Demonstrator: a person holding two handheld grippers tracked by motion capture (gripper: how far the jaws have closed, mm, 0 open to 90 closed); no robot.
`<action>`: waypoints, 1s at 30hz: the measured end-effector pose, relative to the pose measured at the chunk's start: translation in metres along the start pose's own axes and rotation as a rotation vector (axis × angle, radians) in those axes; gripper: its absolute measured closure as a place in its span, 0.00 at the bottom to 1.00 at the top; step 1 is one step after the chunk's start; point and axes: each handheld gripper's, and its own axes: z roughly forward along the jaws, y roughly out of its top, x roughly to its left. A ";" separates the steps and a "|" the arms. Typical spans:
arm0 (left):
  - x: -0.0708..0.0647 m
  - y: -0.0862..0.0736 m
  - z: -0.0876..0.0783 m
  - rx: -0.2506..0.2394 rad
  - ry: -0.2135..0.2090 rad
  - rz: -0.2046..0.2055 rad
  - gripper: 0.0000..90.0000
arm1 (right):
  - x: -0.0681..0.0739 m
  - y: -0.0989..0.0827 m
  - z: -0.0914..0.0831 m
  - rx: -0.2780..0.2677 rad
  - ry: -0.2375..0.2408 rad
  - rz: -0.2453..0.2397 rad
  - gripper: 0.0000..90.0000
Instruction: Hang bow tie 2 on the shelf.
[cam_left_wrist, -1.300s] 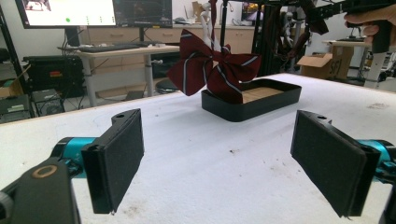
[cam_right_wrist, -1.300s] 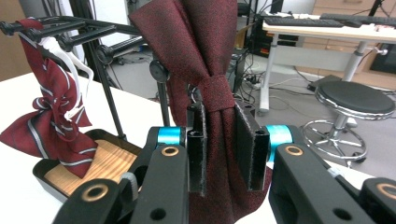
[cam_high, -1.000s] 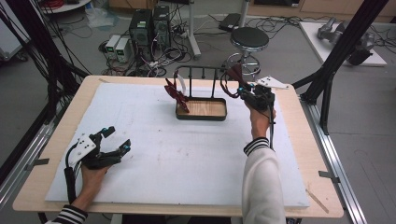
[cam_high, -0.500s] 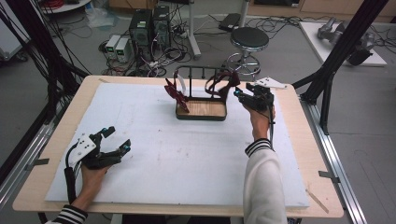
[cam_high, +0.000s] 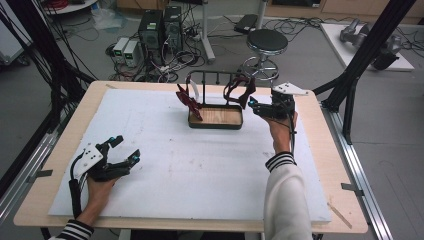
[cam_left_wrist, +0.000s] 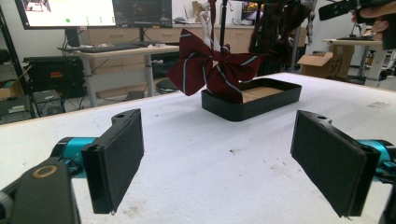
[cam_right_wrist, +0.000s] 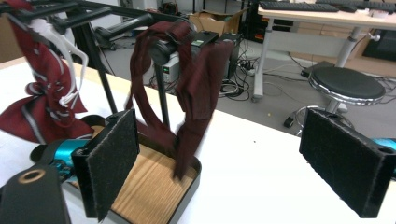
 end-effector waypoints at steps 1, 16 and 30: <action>0.000 0.000 0.000 0.001 0.000 0.000 0.20 | 0.001 0.001 -0.003 -0.002 0.007 -0.004 0.13; 0.000 0.000 0.000 0.002 0.003 0.003 0.19 | 0.019 0.006 -0.063 -0.104 0.056 -0.081 0.12; -0.001 0.000 -0.001 -0.002 0.003 0.005 0.19 | 0.039 -0.044 -0.133 -0.238 0.054 -0.081 0.13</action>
